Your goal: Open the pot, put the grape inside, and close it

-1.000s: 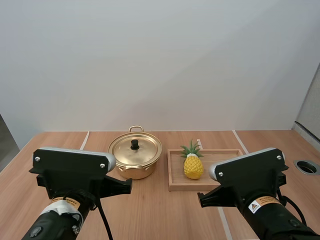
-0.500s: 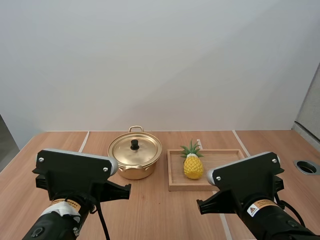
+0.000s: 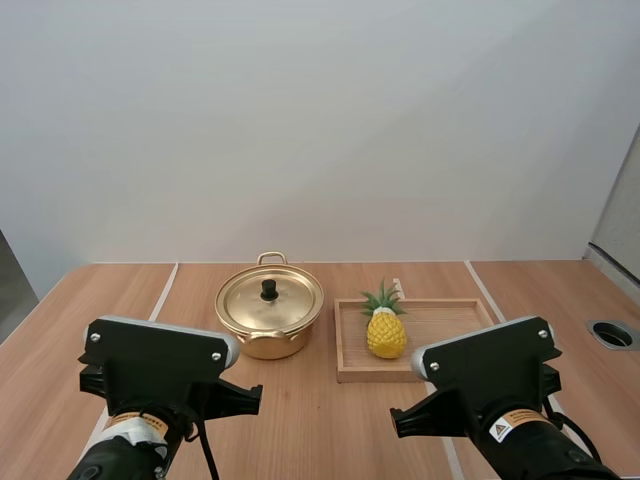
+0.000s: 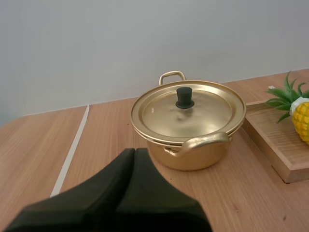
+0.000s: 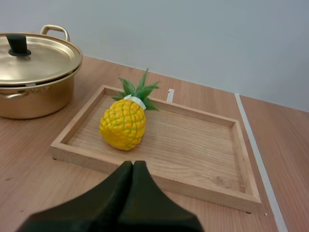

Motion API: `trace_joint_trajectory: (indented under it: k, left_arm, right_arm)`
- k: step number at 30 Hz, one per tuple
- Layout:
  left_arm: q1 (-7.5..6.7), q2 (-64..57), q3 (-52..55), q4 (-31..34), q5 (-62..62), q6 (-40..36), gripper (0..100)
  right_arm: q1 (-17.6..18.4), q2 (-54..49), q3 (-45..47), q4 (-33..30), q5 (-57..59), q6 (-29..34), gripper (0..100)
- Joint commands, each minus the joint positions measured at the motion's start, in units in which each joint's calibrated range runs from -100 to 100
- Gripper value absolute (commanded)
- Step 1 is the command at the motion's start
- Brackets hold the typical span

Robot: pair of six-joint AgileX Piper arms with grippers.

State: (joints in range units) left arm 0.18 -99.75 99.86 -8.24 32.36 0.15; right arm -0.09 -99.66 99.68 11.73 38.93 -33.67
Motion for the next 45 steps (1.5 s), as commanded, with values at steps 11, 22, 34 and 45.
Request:
trace_joint_trajectory:
  k: [11,22,34,45]
  left_arm:
    - [-0.11,-0.25,0.14,0.74,-2.30,-0.48,0]
    - [-0.11,-0.25,0.14,0.74,-2.89,-0.48,0]
    - [-0.11,-0.25,0.14,0.74,-2.90,-0.48,0]
    - [-0.11,-0.25,0.14,0.74,-2.90,-0.48,0]
  right_arm:
    - [-0.09,-0.34,0.32,0.50,-3.88,-0.27,0]
    - [-0.09,-0.34,0.32,0.88,-3.88,-0.27,0]
    - [-0.09,-0.34,0.32,2.55,-3.88,-0.27,0]
    - [-0.09,-0.34,0.32,2.55,-4.23,-0.27,0]
